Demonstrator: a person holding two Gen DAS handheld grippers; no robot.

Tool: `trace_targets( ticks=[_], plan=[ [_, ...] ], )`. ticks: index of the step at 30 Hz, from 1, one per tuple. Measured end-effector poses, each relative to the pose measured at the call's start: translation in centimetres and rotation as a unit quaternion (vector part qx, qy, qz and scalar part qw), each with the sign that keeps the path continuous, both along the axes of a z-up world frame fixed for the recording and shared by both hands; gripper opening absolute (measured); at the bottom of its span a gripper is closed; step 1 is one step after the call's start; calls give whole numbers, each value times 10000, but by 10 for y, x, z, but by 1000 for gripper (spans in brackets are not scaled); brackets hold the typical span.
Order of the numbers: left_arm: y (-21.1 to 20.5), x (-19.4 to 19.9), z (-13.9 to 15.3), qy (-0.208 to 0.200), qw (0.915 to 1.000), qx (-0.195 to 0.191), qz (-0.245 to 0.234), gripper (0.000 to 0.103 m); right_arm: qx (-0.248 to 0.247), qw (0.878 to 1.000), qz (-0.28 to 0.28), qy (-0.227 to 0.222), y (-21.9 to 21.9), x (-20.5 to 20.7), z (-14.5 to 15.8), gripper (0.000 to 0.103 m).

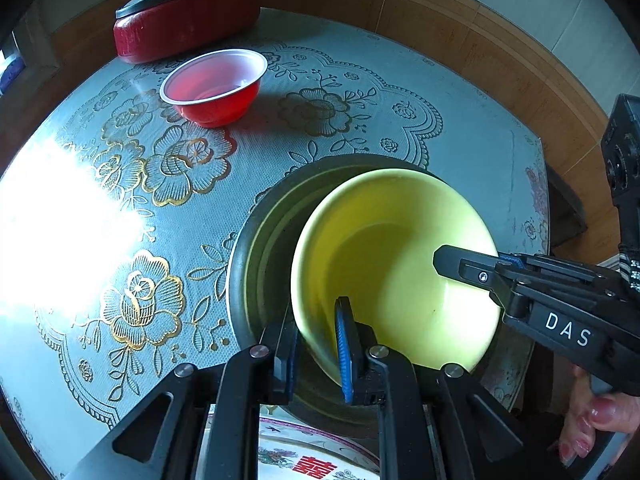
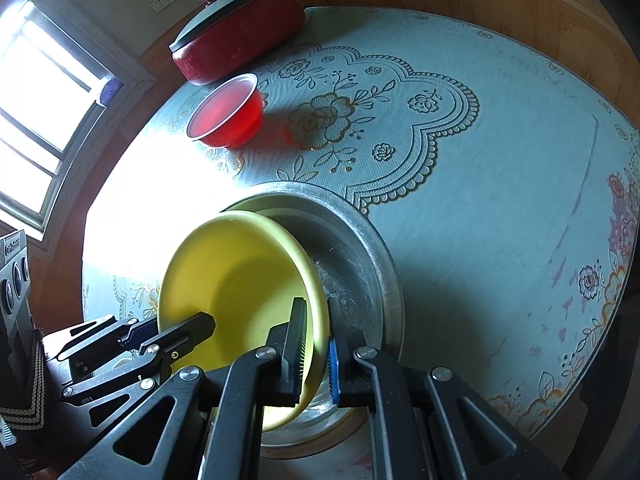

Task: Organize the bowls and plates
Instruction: 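Lower the yellow bowl in the right tool into the steel bowl held by the left tool, then hold the yellow bowl nested in the steel bowl with both tools, then open the left tool and move it toward the red plastic cup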

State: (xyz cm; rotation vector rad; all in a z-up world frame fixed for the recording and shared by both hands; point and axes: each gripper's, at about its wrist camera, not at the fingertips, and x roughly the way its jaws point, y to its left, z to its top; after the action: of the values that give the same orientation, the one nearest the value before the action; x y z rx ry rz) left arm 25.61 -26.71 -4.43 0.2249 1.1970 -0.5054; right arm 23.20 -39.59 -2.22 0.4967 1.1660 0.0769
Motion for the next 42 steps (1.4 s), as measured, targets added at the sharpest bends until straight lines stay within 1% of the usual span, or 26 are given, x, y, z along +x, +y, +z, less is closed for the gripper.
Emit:
trace_targets(
  ticks=[9,15,18,21,23,25,28,30,32,35,37,42],
  plan=[
    [3,3,-6,74,9999,39,61,15,-36,9999,91,89,5,5,-5,8],
    [-1,6,-10,68,9999,145,57,15,-142,9997,112,182,6,9,-9,8],
    [-2,8,-15,111,9997,210,45,17,-192,9996,116,188,7,12,-10,8],
    [-4,8,-17,137,9996,226,44,21,-354,9990,142,214,10,14,-12,8],
    [-5,7,-17,127,9997,227,31,27,-466,9986,146,186,12,15,-11,8],
    [-4,6,-15,137,9998,174,-4,31,-527,9983,139,185,13,17,-12,8],
    [-1,4,-10,117,9999,119,-10,31,-544,9982,157,197,15,18,-12,11],
    [2,3,-6,64,9999,96,23,33,-604,9978,178,229,17,20,-12,11],
    [6,1,0,-14,10000,46,54,39,-732,9969,189,229,19,21,-12,11],
    [12,-1,9,-161,9998,-75,78,40,-804,9963,151,279,20,22,-12,13],
    [17,-1,14,-224,9996,-127,130,44,-838,9959,178,299,21,22,-11,18],
    [35,2,21,-337,9982,-267,412,46,-841,9963,155,79,20,13,1,18]
  ],
)
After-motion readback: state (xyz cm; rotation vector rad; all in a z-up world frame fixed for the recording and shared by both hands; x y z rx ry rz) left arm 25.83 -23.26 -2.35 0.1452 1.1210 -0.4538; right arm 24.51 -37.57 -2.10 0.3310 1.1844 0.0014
